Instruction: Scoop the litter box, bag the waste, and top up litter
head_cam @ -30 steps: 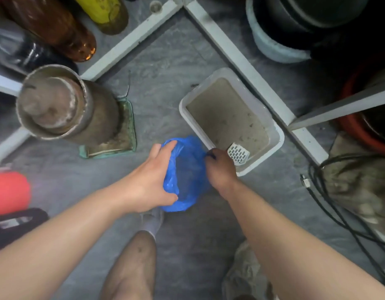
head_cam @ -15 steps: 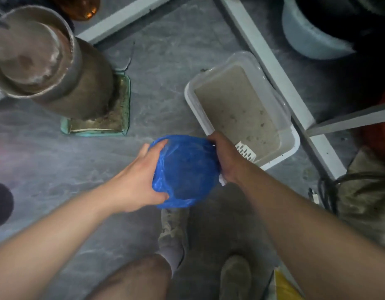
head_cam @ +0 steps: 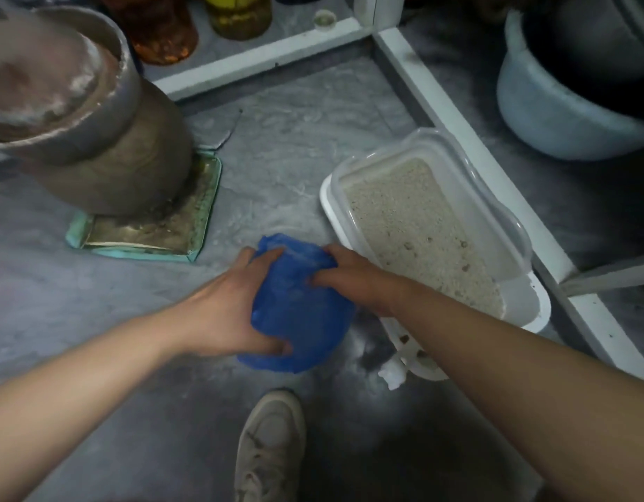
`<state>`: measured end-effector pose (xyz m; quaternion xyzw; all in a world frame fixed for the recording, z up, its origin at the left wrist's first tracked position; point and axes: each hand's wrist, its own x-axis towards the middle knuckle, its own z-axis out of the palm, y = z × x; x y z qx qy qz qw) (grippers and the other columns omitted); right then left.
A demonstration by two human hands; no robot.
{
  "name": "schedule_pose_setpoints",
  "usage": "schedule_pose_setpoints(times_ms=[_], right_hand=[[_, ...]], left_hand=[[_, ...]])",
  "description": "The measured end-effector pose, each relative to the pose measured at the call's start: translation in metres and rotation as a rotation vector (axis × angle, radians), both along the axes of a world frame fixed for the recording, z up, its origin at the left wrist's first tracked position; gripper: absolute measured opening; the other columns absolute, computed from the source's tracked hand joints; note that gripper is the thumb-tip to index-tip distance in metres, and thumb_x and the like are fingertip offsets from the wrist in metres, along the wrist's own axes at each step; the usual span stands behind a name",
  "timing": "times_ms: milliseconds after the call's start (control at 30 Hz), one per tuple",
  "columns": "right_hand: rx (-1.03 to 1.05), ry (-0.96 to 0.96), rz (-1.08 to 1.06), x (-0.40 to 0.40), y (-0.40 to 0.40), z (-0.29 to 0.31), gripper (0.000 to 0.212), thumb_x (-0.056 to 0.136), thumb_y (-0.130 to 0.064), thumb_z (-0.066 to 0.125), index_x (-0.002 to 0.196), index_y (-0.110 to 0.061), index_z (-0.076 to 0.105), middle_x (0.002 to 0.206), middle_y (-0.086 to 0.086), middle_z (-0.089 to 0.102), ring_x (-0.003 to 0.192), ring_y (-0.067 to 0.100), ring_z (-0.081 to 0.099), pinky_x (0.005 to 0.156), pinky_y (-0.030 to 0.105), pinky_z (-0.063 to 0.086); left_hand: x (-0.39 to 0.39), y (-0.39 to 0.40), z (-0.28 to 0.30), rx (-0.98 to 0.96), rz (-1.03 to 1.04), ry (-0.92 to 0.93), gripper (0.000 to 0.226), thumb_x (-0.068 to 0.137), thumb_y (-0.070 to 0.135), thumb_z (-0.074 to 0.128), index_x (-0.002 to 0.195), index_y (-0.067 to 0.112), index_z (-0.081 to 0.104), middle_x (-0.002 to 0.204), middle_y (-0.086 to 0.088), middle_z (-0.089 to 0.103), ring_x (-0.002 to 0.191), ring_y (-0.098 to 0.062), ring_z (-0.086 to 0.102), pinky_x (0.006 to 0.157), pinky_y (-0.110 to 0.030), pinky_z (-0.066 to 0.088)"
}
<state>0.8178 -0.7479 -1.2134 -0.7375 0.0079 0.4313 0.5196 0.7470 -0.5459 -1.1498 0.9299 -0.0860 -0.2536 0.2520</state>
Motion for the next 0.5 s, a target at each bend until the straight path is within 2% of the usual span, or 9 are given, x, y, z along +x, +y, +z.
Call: schedule_pose_setpoints(times_ms=[100, 167, 233, 300, 333, 400, 433, 500], right_hand=[[-0.007, -0.096, 0.021, -0.001, -0.005, 0.002, 0.059, 0.079, -0.029, 0.076, 0.133, -0.029, 0.052, 0.124, -0.002, 0.066, 0.110, 0.018, 0.065, 0.095, 0.038, 0.053], [-0.142, -0.301, 0.047, -0.002, -0.011, 0.008, 0.071, 0.078, -0.037, 0.076, 0.142, -0.025, 0.046, 0.136, 0.004, 0.058, 0.124, 0.024, 0.055, 0.106, 0.045, 0.046], [-0.315, -0.512, 0.046, -0.012, -0.021, 0.020, 0.075, 0.086, -0.036, 0.071, 0.150, -0.019, 0.037, 0.144, 0.007, 0.046, 0.134, 0.027, 0.040, 0.111, 0.042, 0.037], [-0.298, -0.603, -0.079, -0.030, -0.035, 0.034, 0.056, 0.088, -0.031, 0.068, 0.139, -0.020, 0.048, 0.129, 0.003, 0.051, 0.118, 0.020, 0.051, 0.100, 0.038, 0.045], [-0.276, -0.609, -0.162, -0.040, -0.042, 0.041, 0.040, 0.088, -0.028, 0.068, 0.125, -0.022, 0.054, 0.114, -0.002, 0.055, 0.102, 0.014, 0.056, 0.088, 0.034, 0.049], [-0.309, -0.568, -0.301, -0.061, -0.057, 0.048, 0.016, 0.088, -0.029, 0.066, 0.097, -0.021, 0.056, 0.086, -0.007, 0.058, 0.074, 0.009, 0.056, 0.064, 0.029, 0.044], [-0.350, -0.506, -0.341, -0.072, -0.065, 0.049, 0.016, 0.089, -0.032, 0.065, 0.090, -0.019, 0.055, 0.079, -0.006, 0.058, 0.067, 0.009, 0.056, 0.058, 0.027, 0.041], [-0.422, -0.336, -0.350, -0.092, -0.077, 0.043, 0.028, 0.090, -0.042, 0.060, 0.085, -0.014, 0.061, 0.073, -0.003, 0.064, 0.063, 0.011, 0.060, 0.055, 0.026, 0.043]], left_hand=[[-0.002, 0.000, -0.010, 0.054, 0.053, 0.038, 0.134, 0.049, 0.070, 0.075, 0.157, 0.033, 0.005, 0.130, 0.012, 0.027, 0.105, -0.013, 0.055, 0.092, -0.032, 0.050], [-0.001, -0.002, -0.009, 0.078, 0.049, 0.040, 0.134, 0.051, 0.071, 0.070, 0.159, 0.027, 0.003, 0.133, 0.007, 0.026, 0.107, -0.018, 0.057, 0.094, -0.034, 0.050], [0.003, -0.005, -0.001, 0.098, 0.024, 0.050, 0.132, 0.052, 0.069, 0.067, 0.159, 0.024, 0.003, 0.131, 0.004, 0.027, 0.106, -0.021, 0.058, 0.095, -0.035, 0.050], [0.008, -0.011, 0.013, 0.150, -0.022, 0.056, 0.130, 0.056, 0.065, 0.067, 0.159, 0.023, 0.000, 0.132, 0.002, 0.027, 0.104, -0.022, 0.057, 0.096, -0.034, 0.048], [0.011, -0.013, 0.021, 0.179, -0.047, 0.052, 0.128, 0.058, 0.063, 0.067, 0.159, 0.023, -0.001, 0.132, 0.001, 0.027, 0.102, -0.022, 0.058, 0.094, -0.034, 0.049], [0.018, -0.019, 0.036, 0.221, -0.088, 0.041, 0.129, 0.060, 0.060, 0.069, 0.158, 0.019, -0.002, 0.126, 0.000, 0.028, 0.096, -0.019, 0.057, 0.091, -0.029, 0.048], [0.021, -0.021, 0.043, 0.249, -0.102, 0.033, 0.130, 0.060, 0.060, 0.070, 0.158, 0.016, -0.002, 0.123, -0.001, 0.028, 0.095, -0.019, 0.057, 0.090, -0.027, 0.047], [0.029, -0.027, 0.055, 0.311, -0.104, 0.026, 0.133, 0.058, 0.061, 0.071, 0.158, 0.011, -0.001, 0.124, -0.005, 0.029, 0.102, -0.024, 0.056, 0.093, -0.026, 0.045]])
